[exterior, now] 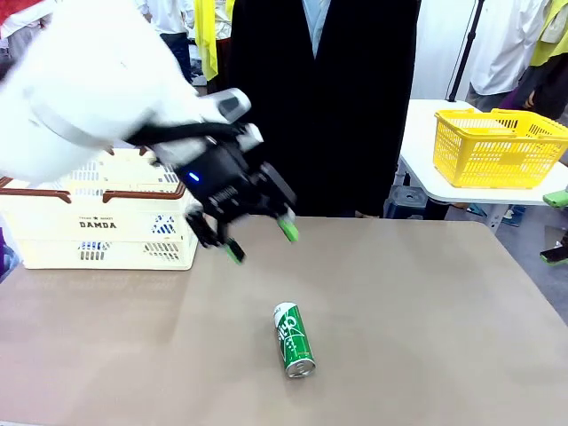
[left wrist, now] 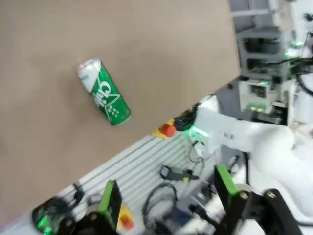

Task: Place the drinks into the Shopping basket.
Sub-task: Pick up one drink and place it into the Shopping basket.

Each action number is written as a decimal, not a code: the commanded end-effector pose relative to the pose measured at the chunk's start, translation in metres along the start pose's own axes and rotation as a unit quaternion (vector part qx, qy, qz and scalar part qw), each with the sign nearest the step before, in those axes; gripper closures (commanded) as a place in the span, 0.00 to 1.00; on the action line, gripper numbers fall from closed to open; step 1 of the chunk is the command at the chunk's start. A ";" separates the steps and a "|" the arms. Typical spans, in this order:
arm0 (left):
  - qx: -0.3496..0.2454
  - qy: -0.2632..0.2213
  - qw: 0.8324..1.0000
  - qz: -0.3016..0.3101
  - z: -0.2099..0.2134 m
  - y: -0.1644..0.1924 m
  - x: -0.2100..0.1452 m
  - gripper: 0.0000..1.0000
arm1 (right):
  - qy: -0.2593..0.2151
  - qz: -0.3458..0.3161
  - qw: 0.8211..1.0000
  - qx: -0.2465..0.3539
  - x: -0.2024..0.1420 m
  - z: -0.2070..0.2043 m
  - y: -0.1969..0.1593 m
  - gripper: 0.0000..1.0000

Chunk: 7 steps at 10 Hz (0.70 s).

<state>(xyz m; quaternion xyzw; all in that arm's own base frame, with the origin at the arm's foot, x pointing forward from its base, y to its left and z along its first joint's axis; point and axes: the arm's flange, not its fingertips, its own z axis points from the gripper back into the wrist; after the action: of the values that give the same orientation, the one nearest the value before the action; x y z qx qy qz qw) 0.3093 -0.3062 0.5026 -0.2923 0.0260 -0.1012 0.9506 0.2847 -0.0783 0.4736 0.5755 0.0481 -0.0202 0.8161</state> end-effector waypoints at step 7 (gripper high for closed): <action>0.071 -0.007 0.997 -0.018 -0.062 0.000 0.029 0.00 | -0.001 -0.006 1.000 0.008 0.000 0.001 0.005 0.00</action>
<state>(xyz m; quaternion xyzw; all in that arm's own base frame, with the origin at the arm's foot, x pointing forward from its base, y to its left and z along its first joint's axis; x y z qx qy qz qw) 0.3252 -0.3496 0.4562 -0.2298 0.0075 -0.1235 0.9653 0.2847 -0.0784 0.4736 0.5755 0.0481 -0.0204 0.8161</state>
